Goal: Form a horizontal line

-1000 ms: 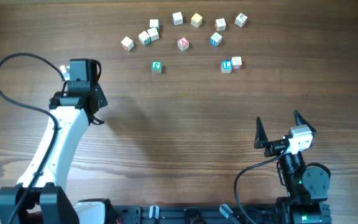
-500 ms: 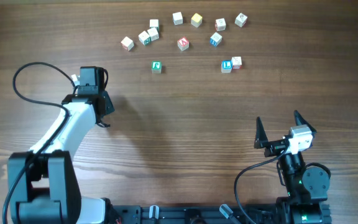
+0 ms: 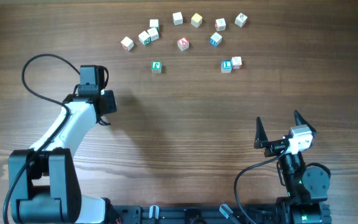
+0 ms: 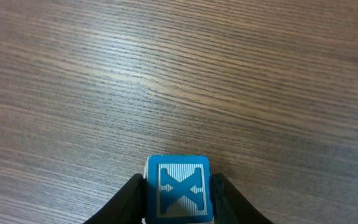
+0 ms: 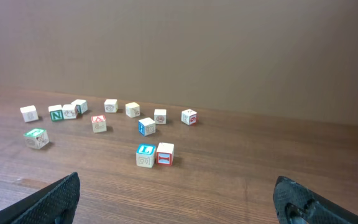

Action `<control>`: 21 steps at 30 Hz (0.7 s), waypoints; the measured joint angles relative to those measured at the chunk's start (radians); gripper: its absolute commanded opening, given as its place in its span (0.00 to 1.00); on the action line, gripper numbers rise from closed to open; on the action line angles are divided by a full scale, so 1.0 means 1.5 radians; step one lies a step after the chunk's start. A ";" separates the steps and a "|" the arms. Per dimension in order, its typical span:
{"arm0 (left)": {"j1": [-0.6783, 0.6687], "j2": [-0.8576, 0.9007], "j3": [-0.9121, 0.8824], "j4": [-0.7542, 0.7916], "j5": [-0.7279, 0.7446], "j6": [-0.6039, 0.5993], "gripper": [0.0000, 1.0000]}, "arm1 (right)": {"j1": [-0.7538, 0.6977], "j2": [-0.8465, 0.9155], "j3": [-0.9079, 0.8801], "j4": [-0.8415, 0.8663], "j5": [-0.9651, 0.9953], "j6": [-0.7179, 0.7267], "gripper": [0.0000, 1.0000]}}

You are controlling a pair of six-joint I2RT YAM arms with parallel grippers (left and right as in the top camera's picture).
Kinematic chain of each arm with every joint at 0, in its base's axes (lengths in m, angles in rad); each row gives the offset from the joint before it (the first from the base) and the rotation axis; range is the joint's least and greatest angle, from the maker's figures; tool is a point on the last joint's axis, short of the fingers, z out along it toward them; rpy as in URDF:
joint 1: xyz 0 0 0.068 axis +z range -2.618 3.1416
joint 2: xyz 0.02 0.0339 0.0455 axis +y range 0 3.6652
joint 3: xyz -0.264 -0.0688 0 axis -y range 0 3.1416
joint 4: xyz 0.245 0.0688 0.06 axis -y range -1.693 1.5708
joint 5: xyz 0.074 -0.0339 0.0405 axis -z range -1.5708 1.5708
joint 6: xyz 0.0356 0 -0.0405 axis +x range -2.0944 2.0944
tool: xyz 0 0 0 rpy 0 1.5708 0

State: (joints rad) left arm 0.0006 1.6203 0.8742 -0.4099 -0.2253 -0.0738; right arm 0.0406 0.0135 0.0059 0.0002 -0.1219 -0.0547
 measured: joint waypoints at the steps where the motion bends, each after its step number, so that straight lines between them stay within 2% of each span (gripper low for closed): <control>1: 0.000 0.000 0.000 0.000 0.001 0.010 0.34 | 0.000 0.000 0.000 0.000 0.000 0.000 1.00; 8: 0.000 0.000 0.000 0.000 0.012 0.056 0.49 | 0.000 0.000 0.000 0.000 0.000 0.000 1.00; 14: 0.000 0.000 0.000 0.002 0.012 0.068 0.50 | 0.000 0.000 0.000 0.000 0.000 0.000 1.00; 17: 0.000 0.000 0.000 0.010 0.012 0.071 0.56 | 0.000 0.000 0.000 0.000 0.000 0.000 1.00; 19: 0.000 0.000 0.000 0.010 0.012 0.074 0.64 | 0.000 0.000 0.000 0.000 0.000 0.000 1.00; 21: 0.000 0.000 0.000 0.009 0.012 0.079 0.81 | 0.000 0.000 0.000 0.000 0.000 0.000 1.00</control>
State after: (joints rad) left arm 0.0006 1.6203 0.8742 -0.3958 -0.2070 0.0441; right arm 0.0406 0.0135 0.0059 0.0002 -0.1219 -0.0547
